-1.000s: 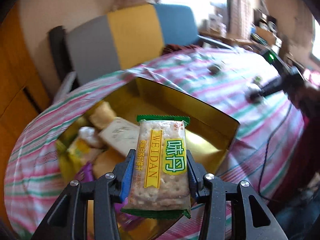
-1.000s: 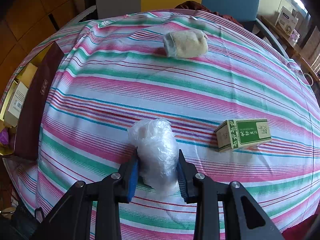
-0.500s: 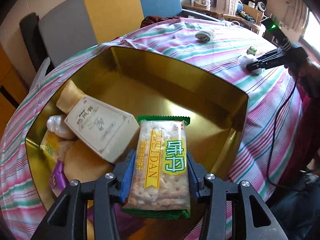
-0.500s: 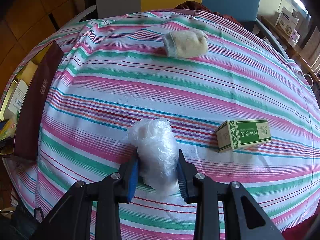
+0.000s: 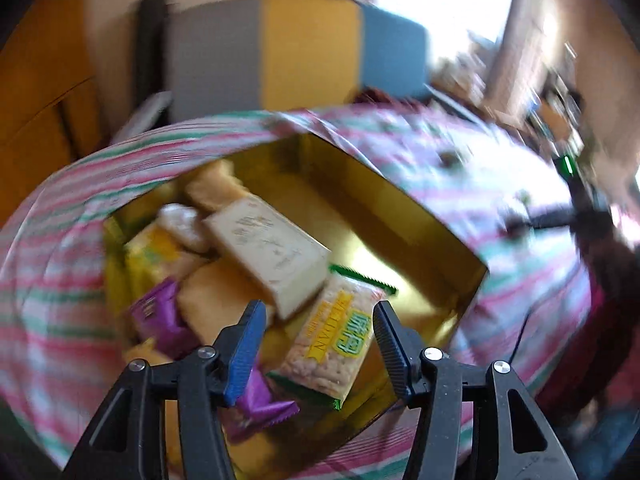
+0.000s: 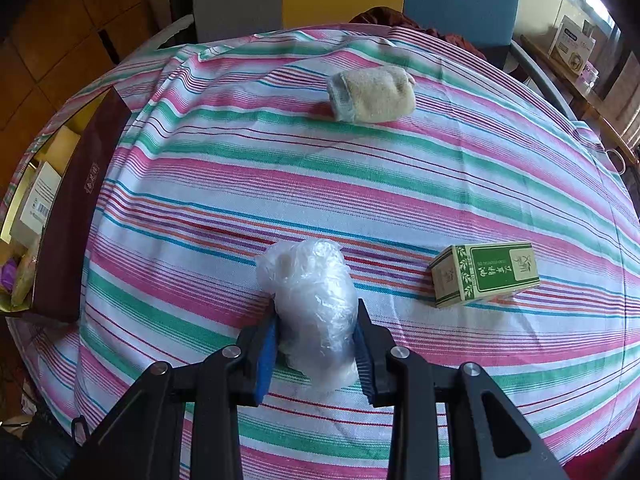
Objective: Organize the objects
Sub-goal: 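Carry the WEIDAN packet over the gold tray and open the left gripper, then carry the plastic bag over the gold tray and open the right gripper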
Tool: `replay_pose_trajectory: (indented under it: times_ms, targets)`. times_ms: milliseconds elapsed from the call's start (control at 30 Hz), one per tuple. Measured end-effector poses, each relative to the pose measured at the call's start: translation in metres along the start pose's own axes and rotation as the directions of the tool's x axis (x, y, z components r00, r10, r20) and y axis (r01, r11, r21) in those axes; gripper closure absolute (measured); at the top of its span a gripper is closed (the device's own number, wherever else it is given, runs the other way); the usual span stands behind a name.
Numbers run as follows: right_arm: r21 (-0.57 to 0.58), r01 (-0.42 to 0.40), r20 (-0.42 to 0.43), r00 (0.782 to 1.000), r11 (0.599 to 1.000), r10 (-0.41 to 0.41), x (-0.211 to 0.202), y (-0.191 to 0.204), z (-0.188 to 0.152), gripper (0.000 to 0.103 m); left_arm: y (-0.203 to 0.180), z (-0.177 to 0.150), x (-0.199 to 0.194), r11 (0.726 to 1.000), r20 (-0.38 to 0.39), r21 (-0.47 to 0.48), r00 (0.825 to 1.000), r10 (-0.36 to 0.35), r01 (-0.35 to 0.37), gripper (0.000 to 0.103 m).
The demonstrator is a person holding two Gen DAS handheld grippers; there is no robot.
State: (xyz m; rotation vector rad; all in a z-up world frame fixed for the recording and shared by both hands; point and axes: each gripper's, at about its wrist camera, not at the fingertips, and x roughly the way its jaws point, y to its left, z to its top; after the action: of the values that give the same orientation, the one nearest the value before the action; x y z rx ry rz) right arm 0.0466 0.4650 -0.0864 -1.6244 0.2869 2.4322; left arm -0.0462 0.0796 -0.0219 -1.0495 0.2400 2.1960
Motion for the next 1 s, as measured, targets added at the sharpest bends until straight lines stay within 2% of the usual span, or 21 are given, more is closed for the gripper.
replay_pose_trajectory:
  times_ms: [100,200,400,467,533,700,1000]
  targets:
    - [0.012,-0.008,0.015,1.0,1.0,0.008,-0.007,0.006,0.001,0.069,0.004,-0.002,-0.015,0.992,0.045,-0.095,0.995,0.091,-0.086,0.045]
    - [0.008,-0.05,0.045,0.998,0.999,0.05,-0.018,0.027,0.002,0.07,0.008,-0.001,-0.024,0.975,0.049,-0.158,0.984,0.169,-0.16,0.045]
    - [-0.091,-0.153,0.104,0.981,0.984,0.162,-0.046,0.1,0.015,0.07,0.009,-0.001,-0.038,0.949,0.074,-0.197,0.962,0.265,-0.246,0.043]
    - [-0.136,-0.178,0.11,0.975,0.975,0.193,-0.052,0.128,0.021,0.069,0.01,-0.003,-0.04,0.945,0.083,-0.201,0.956,0.281,-0.26,0.04]
    - [-0.184,-0.204,0.109,0.968,0.962,0.226,-0.057,0.157,0.028,0.07,0.011,-0.006,-0.043,0.945,0.083,-0.212,0.959,0.27,-0.248,0.039]
    - [-0.265,-0.221,0.09,0.963,0.939,0.253,-0.052,0.213,0.044,0.069,0.017,-0.011,-0.045,0.938,0.074,-0.233,0.957,0.279,-0.255,0.038]
    - [-0.312,-0.183,0.034,0.979,0.932,0.203,-0.014,0.261,0.069,0.069,0.034,-0.022,-0.042,0.92,0.043,-0.29,0.957,0.288,-0.264,0.038]
